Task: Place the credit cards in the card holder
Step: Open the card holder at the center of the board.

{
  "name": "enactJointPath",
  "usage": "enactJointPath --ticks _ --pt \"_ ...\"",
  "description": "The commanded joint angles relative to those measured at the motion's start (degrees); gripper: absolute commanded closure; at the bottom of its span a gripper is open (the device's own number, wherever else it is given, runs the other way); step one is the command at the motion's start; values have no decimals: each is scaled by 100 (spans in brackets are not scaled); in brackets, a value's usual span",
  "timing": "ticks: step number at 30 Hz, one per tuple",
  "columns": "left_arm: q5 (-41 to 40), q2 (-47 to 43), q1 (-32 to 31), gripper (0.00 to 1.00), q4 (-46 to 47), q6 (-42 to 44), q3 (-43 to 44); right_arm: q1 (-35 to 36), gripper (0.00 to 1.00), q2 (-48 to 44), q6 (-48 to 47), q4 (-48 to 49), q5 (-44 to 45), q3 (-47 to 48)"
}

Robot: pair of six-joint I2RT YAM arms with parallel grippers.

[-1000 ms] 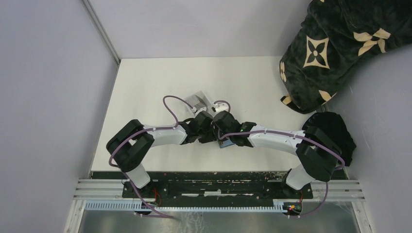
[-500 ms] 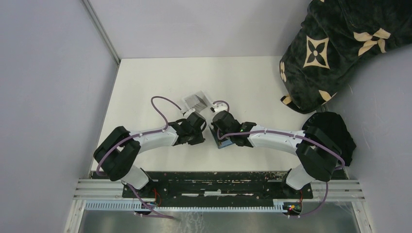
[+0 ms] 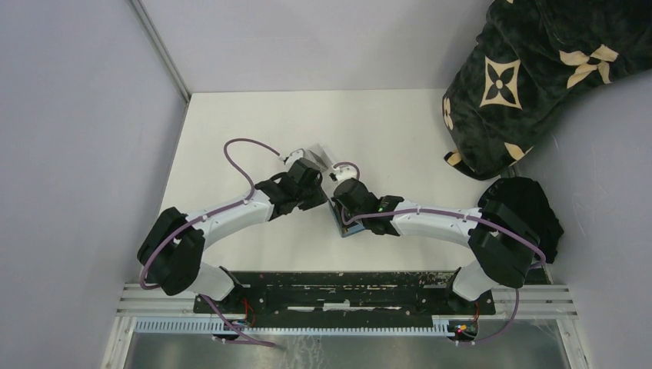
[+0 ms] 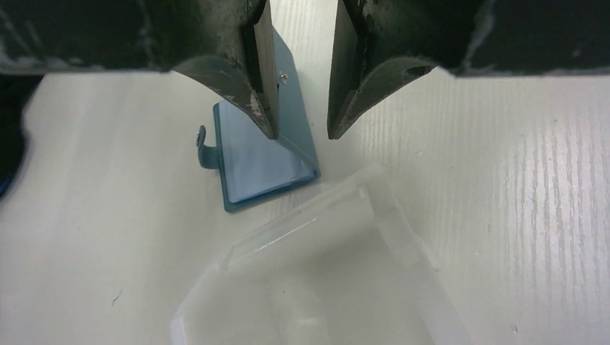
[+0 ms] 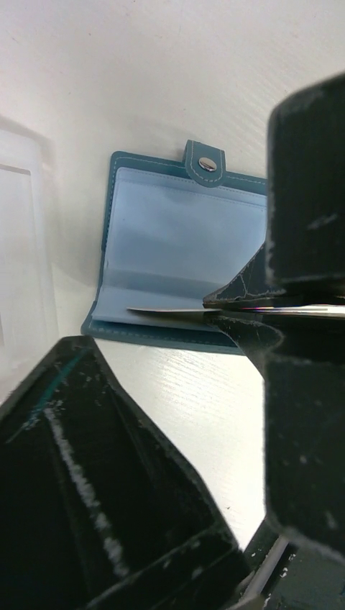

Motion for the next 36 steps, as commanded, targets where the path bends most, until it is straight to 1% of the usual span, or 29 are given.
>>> enactJointPath --ticks 1,16,22,26,36 --pt "-61 -65 66 60 131 -412 295 60 99 -37 90 274 89 -60" --pt "388 390 69 57 232 -536 399 114 99 -78 99 307 147 -103" --pt "523 493 62 59 313 -550 279 125 99 -62 92 321 151 -69" --pt "558 447 67 66 405 -583 122 118 99 -62 81 297 188 -55" --pt "579 282 64 95 658 -435 -405 122 99 -108 59 188 287 12"
